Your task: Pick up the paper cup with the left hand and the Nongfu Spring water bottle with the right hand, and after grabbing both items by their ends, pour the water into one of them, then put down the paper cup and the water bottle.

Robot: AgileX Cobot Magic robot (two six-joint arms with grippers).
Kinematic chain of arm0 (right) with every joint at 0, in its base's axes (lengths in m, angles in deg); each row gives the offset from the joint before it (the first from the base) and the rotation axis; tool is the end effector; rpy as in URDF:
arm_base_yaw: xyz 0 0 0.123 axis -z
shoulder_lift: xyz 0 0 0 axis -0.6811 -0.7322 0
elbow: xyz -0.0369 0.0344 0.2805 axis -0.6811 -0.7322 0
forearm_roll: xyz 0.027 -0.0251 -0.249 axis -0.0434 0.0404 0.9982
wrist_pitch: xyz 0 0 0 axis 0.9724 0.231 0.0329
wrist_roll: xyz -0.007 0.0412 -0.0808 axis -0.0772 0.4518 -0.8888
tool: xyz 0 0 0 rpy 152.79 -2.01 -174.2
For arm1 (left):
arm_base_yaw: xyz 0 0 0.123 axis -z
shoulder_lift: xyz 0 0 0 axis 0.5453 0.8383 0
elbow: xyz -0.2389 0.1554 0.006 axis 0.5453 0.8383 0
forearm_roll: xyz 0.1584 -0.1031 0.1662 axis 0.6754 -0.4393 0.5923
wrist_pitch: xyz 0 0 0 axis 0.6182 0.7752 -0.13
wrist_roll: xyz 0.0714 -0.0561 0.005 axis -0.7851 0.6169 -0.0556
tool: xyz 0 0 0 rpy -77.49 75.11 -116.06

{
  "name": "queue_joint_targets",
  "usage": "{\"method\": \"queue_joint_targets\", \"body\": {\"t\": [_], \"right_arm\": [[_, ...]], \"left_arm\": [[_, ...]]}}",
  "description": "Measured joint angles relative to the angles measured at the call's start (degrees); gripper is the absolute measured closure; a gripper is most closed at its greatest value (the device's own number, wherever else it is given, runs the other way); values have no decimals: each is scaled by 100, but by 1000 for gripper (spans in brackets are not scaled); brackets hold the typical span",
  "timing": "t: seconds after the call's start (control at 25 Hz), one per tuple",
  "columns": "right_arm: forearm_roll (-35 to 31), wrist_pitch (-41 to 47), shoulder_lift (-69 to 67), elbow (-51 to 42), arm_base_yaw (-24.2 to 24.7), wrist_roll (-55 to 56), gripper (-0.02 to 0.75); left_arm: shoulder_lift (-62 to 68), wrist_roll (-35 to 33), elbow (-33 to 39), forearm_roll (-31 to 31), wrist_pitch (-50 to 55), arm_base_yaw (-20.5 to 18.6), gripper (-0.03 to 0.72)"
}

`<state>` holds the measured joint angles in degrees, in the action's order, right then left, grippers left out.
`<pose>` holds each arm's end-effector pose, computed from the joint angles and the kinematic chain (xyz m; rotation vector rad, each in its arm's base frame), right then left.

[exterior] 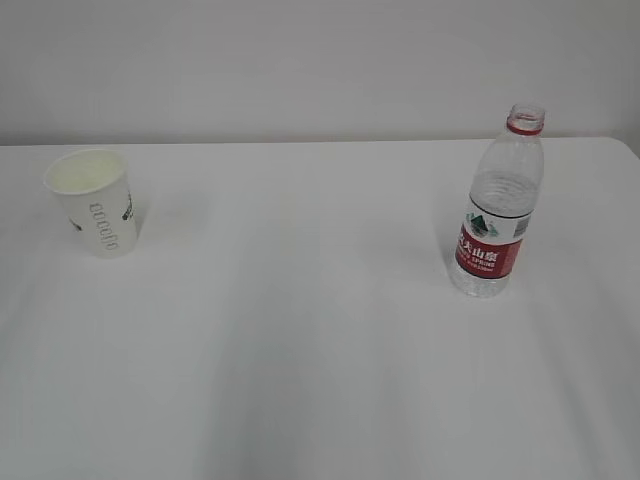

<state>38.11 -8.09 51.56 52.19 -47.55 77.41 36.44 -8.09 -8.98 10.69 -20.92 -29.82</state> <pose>0.0726 0.0034 0.3452 -0.1621 1.6462 -0.0700 0.1092 -0.0057 0.3515 0.0761 1.6333 -0.0069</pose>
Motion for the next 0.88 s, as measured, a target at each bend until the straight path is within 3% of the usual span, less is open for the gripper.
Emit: {"method": "queue_joint_targets", "body": {"t": [0.88], "right_arm": [[156, -2309, -2006, 0, 0, -10, 148]], "left_arm": [[1558, 0, 0, 102, -1562, 0, 101]]}}
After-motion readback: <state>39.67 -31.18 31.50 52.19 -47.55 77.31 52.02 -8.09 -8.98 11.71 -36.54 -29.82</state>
